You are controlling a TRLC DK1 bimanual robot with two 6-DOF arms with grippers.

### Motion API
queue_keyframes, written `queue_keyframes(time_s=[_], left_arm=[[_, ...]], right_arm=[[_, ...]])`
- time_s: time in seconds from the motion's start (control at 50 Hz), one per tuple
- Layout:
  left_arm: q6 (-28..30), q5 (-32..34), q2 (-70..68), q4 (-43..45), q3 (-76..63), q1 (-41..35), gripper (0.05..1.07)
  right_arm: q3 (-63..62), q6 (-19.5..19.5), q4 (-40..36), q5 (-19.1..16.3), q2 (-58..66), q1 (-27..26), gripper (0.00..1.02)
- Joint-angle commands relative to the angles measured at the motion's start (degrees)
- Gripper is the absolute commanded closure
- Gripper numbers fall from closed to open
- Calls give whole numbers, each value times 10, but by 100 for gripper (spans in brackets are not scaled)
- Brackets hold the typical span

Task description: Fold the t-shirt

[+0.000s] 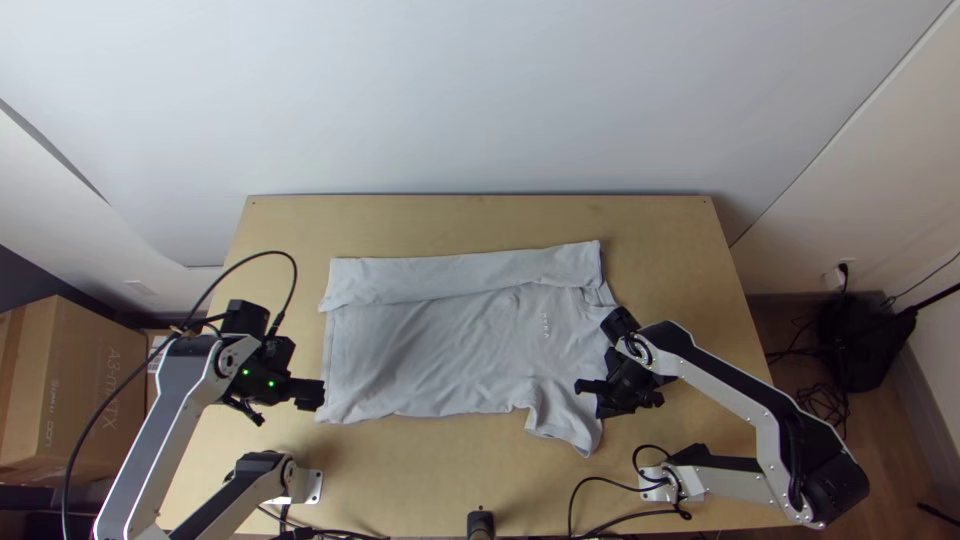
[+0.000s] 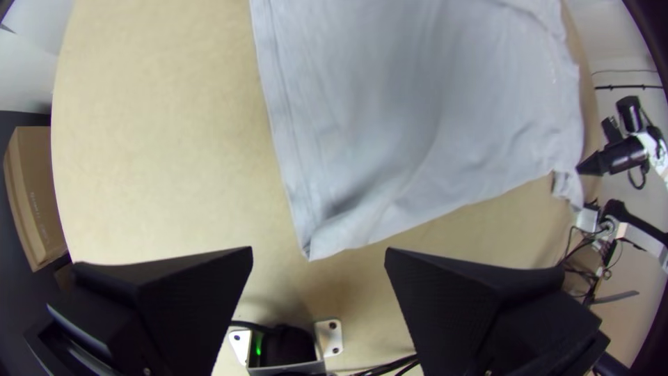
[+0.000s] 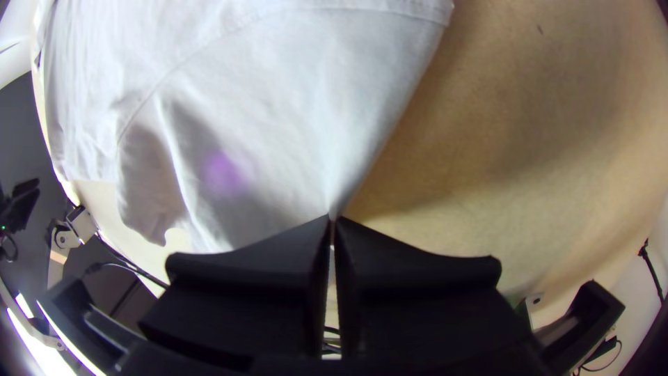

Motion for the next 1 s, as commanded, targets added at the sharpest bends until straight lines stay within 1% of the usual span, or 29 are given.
queue_keyframes(time_s=[0.0,0.06,0.4,0.62,0.74,0.76,0.82,0.88,0.94,0.96,0.98], left_arm=[[-4,-38,10,-6,-34,-38,15],[-19,-44,21,-5,-43,-60,15],[-55,-47,111,13,-59,-126,16],[-59,-47,190,41,-52,-139,16],[-60,-47,207,66,-54,-139,28],[-60,-47,207,71,-54,-139,32],[-60,-47,207,85,-55,-139,48],[-52,-47,208,104,-57,-138,56],[-44,-47,214,107,-61,-139,75],[-43,-47,216,107,-61,-139,85],[-41,-47,216,107,-62,-139,99]], right_arm=[[6,9,-17,-2,-15,4,100],[11,9,-21,-2,-15,3,100],[27,9,-34,-2,-17,-1,100],[28,9,-42,-2,-31,-13,100],[29,8,-51,-2,-37,-22,100],[29,7,-53,-2,-39,-24,100],[27,6,-55,-2,-46,-28,100],[27,6,-56,-2,-52,-32,100],[27,7,-58,-2,-59,-36,100],[27,7,-60,-2,-61,-39,100],[27,6,-62,-2,-62,-41,100]])
